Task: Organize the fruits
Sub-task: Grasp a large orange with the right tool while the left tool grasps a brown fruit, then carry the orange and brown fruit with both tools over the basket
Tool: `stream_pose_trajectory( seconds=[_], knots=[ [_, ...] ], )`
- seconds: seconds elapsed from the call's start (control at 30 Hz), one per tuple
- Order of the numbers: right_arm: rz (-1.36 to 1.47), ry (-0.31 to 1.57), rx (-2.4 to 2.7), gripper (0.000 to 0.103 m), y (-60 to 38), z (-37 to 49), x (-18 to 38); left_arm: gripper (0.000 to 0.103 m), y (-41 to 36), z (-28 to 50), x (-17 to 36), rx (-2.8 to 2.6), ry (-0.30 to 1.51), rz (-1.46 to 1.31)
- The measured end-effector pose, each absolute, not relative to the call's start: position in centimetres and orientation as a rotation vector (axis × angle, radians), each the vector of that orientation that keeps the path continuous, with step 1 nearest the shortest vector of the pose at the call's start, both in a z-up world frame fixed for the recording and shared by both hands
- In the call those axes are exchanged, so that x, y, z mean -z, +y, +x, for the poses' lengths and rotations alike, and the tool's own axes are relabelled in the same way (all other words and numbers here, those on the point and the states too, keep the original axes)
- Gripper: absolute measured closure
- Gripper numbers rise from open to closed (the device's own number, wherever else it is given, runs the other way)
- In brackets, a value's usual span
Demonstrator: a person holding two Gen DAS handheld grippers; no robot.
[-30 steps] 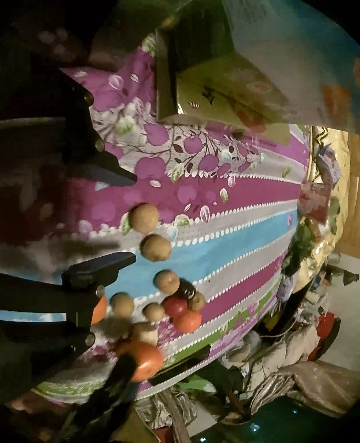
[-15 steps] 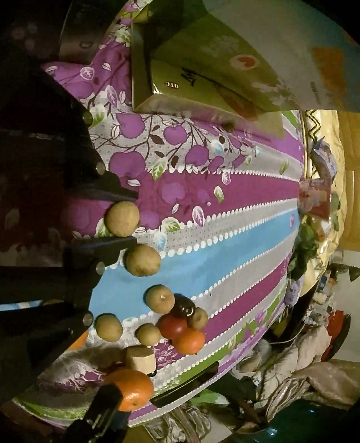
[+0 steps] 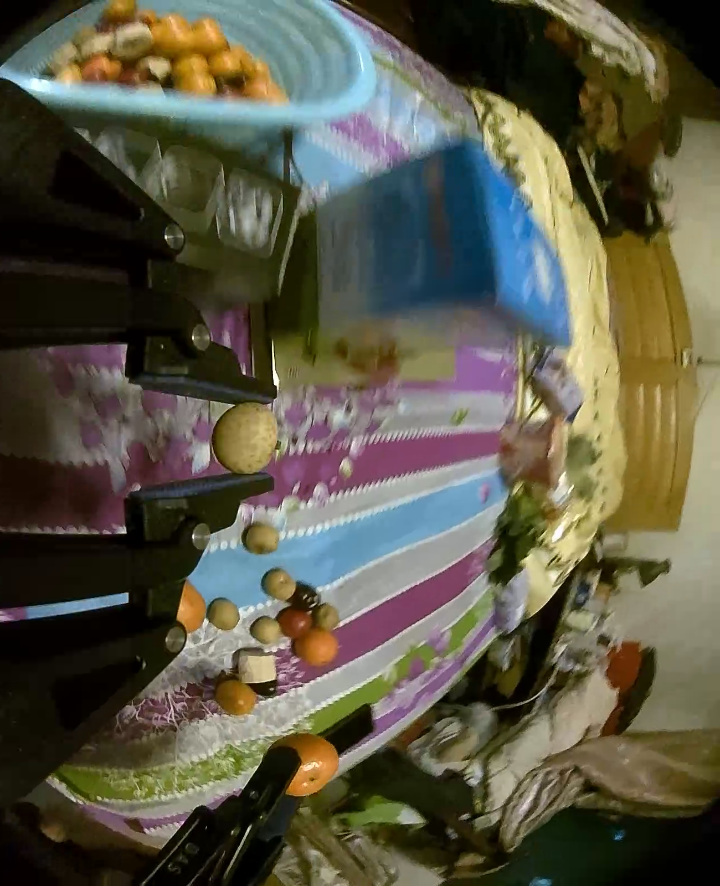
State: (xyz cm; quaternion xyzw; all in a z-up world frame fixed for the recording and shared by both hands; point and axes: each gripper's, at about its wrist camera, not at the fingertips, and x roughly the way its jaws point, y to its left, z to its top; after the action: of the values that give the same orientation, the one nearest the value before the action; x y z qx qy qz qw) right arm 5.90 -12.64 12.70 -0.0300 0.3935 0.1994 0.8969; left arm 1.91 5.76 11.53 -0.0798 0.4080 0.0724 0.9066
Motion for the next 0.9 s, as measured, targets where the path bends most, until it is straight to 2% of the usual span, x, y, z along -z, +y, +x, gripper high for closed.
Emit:
stream_pose_trajectory(
  seconds=[0.43,0.9],
  knots=[
    [-0.098,0.708,-0.55,0.059,-4.2,3.0,-19.0,0.078,15.3,-6.0,-19.3,-0.334,0.739,-0.242],
    [-0.144,0.675,-0.774,0.059,8.6,-0.7,-22.0,0.078,26.5,-15.0,-22.7,-0.526,0.677,-0.343]
  ],
)
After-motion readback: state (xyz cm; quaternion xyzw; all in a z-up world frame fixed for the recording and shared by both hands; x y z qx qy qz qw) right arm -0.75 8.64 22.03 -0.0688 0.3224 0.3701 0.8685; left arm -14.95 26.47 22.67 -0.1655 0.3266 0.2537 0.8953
